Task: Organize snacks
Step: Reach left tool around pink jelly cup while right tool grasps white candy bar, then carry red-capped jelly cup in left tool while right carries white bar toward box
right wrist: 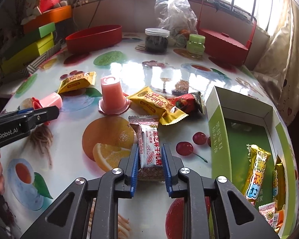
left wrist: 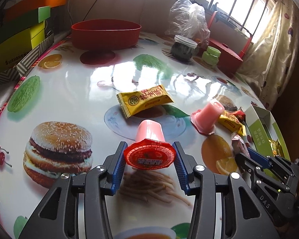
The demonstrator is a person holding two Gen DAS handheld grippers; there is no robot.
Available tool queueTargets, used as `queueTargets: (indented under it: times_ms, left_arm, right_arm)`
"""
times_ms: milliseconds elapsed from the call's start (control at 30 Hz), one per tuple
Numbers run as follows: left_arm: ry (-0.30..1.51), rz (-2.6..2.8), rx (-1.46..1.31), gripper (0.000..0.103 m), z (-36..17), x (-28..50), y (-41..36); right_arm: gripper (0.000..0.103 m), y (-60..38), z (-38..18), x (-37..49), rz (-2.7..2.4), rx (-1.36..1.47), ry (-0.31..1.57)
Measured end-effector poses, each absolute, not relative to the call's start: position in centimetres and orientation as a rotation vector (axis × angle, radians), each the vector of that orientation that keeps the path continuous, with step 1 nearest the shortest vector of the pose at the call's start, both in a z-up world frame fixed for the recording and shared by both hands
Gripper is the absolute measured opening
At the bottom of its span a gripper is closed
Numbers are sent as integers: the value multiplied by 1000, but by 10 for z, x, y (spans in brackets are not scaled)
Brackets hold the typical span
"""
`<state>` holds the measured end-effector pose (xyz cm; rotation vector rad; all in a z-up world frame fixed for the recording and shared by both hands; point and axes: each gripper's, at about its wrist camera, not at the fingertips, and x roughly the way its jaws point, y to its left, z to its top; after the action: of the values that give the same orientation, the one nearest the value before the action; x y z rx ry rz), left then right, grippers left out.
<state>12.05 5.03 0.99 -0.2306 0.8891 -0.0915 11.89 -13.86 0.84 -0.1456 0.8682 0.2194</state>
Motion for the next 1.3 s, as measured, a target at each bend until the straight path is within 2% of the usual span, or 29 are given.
queueTargets:
  times_ms: [1300]
  left_arm:
    - [851,-211,-164,47,31,78,0]
  right_arm:
    - [20,-157,29,78,238,-40,810]
